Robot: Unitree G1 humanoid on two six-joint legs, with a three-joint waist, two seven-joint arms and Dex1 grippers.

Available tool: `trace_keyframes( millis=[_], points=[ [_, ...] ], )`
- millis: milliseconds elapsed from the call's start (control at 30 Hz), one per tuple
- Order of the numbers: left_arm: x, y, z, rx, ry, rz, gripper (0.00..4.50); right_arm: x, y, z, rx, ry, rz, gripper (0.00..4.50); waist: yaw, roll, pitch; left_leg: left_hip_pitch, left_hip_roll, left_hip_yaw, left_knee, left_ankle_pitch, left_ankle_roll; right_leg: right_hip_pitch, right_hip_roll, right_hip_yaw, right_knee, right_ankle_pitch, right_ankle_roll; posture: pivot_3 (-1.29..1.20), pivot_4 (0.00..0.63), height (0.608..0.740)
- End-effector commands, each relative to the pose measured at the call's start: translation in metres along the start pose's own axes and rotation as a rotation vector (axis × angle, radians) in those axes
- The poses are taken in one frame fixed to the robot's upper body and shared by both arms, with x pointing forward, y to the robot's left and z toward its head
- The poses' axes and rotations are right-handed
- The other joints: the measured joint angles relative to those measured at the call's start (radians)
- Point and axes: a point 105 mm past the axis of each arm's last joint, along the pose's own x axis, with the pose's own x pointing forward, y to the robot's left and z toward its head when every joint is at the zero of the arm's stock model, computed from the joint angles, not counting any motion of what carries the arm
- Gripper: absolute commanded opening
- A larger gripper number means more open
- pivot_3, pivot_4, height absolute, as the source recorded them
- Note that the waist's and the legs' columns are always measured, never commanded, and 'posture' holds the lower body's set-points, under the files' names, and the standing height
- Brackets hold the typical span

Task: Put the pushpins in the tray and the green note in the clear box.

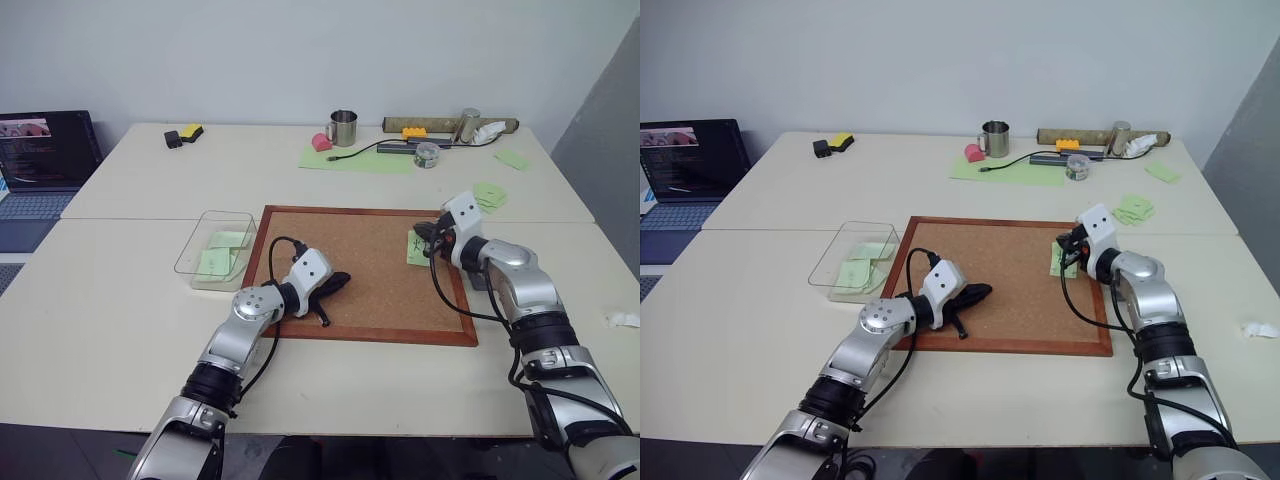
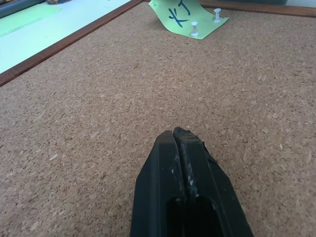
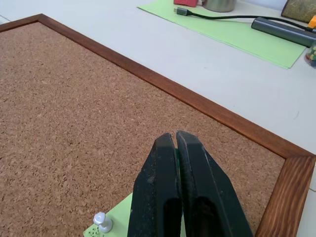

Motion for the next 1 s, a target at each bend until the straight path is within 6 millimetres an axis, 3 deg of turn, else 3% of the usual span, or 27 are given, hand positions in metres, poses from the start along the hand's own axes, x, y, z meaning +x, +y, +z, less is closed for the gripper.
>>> trace_keyframes(
  millis=[33,333,833,1000],
  points=[
    [-0.001,-0.014,-0.030,-0.050,0.108,-0.030,0.00,-0.004,-0.004,0.020,0.041,-0.078,-0.011,0.03,0.000,0.000,0.000,0.000,0.000,0.000,0.000,0.000,0.000,0.000,0.000,0.000,0.000,0.000,0.000,0.00,0.150,0.740],
    [0.000,-0.017,-0.028,-0.049,0.107,-0.040,0.00,-0.010,-0.001,0.030,0.202,-0.106,0.029,0.03,0.001,0.000,0.000,0.000,0.000,0.000,0.000,0.000,0.000,0.000,0.000,0.000,0.000,0.000,0.000,0.00,0.150,0.740],
    [0.000,-0.020,-0.029,-0.045,0.111,-0.048,0.00,-0.019,-0.002,0.044,0.083,-0.149,0.024,0.03,0.001,0.000,0.000,0.000,0.000,0.000,0.000,0.000,0.001,0.000,0.000,0.000,-0.001,0.000,0.000,0.00,0.150,0.740],
    [0.000,-0.020,-0.029,-0.044,0.111,-0.048,0.00,-0.024,-0.008,0.053,0.127,-0.192,0.019,0.03,0.001,0.000,0.000,0.000,0.000,0.000,-0.001,0.000,0.001,0.000,0.000,0.000,-0.002,0.000,0.000,0.00,0.150,0.740]
  ],
)
